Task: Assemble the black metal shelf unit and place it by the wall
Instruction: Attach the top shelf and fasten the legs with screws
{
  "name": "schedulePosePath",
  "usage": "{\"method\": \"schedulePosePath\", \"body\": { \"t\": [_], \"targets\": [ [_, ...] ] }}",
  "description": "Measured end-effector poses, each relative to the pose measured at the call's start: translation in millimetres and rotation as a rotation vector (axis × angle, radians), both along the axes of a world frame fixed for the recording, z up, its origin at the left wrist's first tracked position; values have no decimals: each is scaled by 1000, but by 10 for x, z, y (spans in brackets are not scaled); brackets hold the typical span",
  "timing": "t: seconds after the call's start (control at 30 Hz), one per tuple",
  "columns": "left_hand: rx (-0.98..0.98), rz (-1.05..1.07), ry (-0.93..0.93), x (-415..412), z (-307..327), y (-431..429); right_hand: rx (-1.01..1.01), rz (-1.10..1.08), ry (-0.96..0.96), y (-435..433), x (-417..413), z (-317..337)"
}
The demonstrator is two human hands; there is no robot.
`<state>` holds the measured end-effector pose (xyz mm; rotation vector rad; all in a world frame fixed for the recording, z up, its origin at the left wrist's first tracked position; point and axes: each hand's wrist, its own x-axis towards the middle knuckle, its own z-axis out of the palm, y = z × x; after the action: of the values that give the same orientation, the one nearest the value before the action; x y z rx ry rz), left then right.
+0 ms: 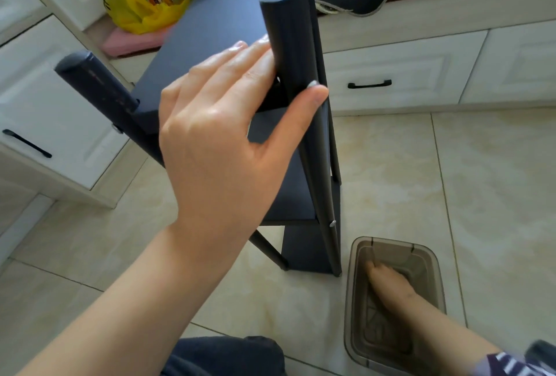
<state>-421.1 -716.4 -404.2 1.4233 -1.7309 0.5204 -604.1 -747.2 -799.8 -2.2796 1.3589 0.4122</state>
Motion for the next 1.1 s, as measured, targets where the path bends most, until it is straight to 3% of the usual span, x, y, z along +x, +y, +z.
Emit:
{"method": "schedulePosePath", "body": {
  "t": [0.3,0.47,0.6,0.73,0.8,0.87,1.0,1.1],
  "targets": [
    [-76,78,-51,-36,0,-4,143,95,99,-232,-31,820],
    [-57,112,-72,-42,9,3,67,130,74,-363,40,1440],
    [-44,126,-57,-29,21,31,-70,26,-218,-400,127,2107],
    [-22,131,-42,0,40,57,-263,-336,-879,-368,243,2730],
    [-14,134,-40,15,50,63,-200,-546,-1198,-323,303,2993],
    [-12,138,-31,23,55,68,-46,-665,-1397,-252,390,3212],
    [7,151,19,83,86,73,220,-658,-1546,-98,673,3394],
    [28,164,63,215,147,91,204,-561,-1497,-69,921,3404]
  ]
}}
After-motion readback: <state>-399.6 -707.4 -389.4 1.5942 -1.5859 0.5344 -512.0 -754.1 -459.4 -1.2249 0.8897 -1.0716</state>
